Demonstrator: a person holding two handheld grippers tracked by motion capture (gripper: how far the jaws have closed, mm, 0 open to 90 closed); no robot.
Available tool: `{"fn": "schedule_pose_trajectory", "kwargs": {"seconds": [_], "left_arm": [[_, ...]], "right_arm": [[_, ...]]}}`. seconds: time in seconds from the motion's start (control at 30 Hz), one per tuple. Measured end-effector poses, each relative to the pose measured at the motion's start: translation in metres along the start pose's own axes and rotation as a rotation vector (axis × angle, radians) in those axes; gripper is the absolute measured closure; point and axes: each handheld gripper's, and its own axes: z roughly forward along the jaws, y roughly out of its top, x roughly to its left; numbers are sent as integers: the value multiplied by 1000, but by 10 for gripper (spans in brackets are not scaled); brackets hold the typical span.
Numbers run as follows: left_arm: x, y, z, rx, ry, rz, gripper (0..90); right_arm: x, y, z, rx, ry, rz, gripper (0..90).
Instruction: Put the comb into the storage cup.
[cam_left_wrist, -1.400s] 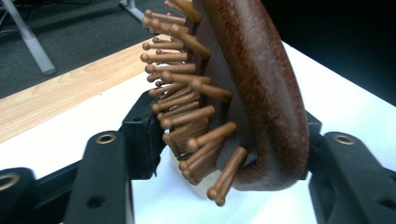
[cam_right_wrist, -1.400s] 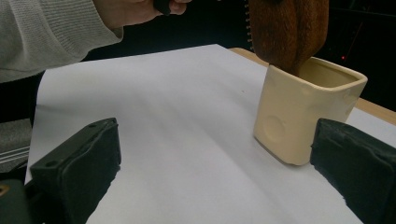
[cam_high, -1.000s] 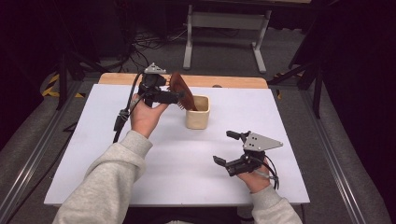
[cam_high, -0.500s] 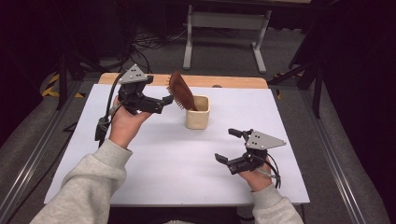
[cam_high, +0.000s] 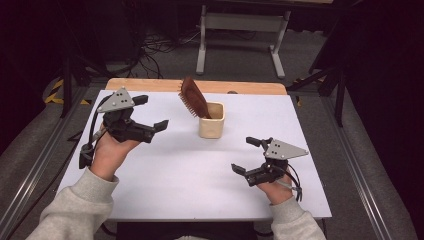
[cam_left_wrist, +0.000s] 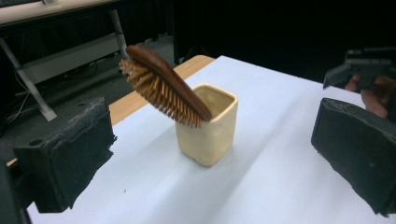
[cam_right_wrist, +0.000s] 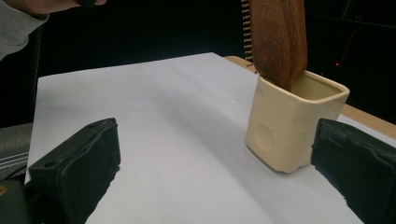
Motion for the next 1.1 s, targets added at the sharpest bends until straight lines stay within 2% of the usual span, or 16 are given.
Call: {"fn": "schedule_pose_trajectory", "kwargs": {"seconds": [0.23,0.37,0.6,0.8,0.97,1.1], "left_arm": [[-2,-26,-16,-9,-7,-12,4],[-2,-43,-21,-16,-31,-23,4],[-2,-70,-33,-54,-41,-49,5],[-3,-94,-37,-53,-27,-63,5],[-1,-114,-39,-58,-33,-96,5],[0,-128,-40,-51,-36,-105,4]], "right_arm": [[-1,-1,-1,7,1,2,18],[-1,-2,0,12,2,4,18],[-1,-4,1,20,4,2,15],[-1,-8,2,29,1,6,15],[-1,-11,1,33,4,12,15],[0,-15,1,35,8,11,15]]}}
